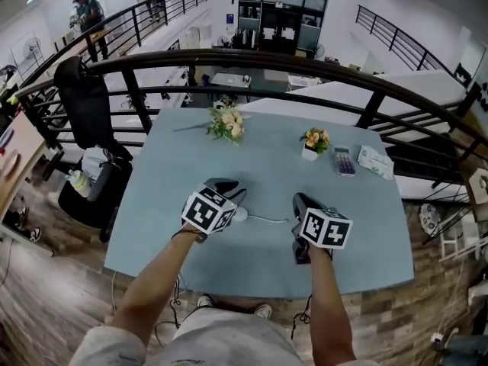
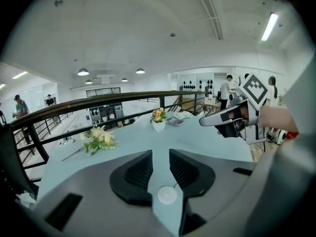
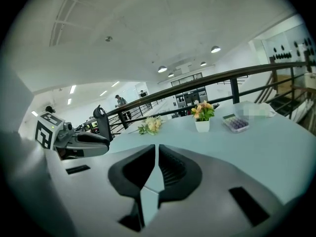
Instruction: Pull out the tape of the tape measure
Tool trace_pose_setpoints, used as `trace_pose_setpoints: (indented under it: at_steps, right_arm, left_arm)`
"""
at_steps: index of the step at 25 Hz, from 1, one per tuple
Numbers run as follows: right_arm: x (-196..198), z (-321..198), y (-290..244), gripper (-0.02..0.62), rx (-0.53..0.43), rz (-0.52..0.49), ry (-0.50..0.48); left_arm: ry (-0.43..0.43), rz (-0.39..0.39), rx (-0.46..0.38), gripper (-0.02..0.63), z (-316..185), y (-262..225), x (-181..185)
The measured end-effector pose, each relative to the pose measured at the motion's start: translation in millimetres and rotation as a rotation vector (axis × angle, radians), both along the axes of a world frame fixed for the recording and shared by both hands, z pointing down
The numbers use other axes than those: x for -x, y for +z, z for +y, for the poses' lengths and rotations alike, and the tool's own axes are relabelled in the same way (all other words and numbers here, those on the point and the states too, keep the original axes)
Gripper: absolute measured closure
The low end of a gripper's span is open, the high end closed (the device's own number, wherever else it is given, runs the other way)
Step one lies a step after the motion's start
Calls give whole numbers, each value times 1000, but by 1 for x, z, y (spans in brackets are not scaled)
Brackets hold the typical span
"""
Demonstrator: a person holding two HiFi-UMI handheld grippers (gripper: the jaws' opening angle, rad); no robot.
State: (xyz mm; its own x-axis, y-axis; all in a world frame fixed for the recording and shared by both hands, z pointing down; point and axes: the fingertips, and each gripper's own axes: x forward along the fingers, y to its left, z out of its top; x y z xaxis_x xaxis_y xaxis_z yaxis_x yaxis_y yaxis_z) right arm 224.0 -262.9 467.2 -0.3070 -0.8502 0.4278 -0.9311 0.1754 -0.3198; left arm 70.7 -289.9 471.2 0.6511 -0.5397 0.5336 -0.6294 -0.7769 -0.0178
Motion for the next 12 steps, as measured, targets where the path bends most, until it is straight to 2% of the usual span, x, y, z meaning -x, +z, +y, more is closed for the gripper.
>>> trace_pose_setpoints:
  at_steps: [7,12]
  right_arm:
    - [5,2,-39,569,-95,73,-26]
    - [13,5,-60,571,-158,133,-42]
  left_arm:
    - [-79,90,-69,540,1,-39,8]
    - [-92,100,-82,554,7,-49,14]
